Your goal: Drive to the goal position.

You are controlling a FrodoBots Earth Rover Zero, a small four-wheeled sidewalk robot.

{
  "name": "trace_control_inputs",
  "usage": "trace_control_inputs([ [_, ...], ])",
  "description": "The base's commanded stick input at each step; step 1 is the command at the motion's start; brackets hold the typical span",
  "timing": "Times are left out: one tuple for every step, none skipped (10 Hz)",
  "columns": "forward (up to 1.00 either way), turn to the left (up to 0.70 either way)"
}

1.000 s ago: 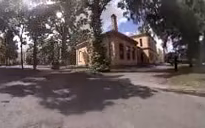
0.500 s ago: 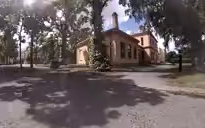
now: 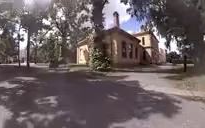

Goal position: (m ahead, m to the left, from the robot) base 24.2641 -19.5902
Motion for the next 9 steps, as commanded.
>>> trace_control_inputs([
  [0.85,-0.33],
  [0.85,-0.33],
  [0.85,-0.33],
  [0.85,-0.33],
  [0.85,-0.33],
  [0.85,-0.33],
  [0.85,-0.33],
  [0.85,-0.33],
  [0.85,-0.33],
])
